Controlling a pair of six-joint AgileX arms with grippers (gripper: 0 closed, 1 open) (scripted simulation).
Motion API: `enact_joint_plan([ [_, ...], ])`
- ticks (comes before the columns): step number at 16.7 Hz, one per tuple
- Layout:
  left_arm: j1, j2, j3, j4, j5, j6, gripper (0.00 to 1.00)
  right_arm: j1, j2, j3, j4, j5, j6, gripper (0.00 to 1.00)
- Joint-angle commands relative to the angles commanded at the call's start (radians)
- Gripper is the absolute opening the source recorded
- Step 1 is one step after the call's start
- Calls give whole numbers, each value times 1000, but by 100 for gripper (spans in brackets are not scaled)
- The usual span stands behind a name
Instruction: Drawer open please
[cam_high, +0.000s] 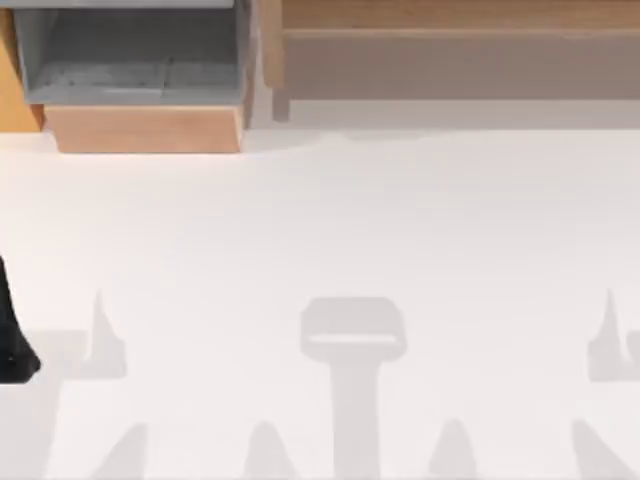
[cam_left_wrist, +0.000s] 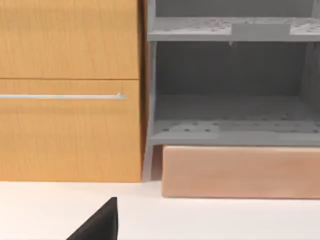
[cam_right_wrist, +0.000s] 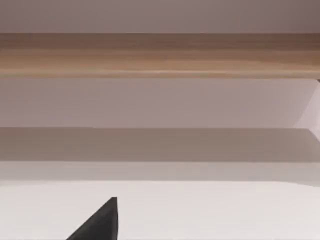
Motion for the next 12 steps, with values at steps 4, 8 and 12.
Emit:
enact_joint_plan([
  [4, -21, 36, 35, 19, -23, 2, 100, 0, 0, 0, 0, 0, 0, 100],
  [8, -122, 231, 185, 96, -121, 6, 100, 0, 0, 0, 0, 0, 0, 100],
  [12, -259, 544, 377, 189, -251, 7, 100, 0, 0, 0, 0, 0, 0, 100],
])
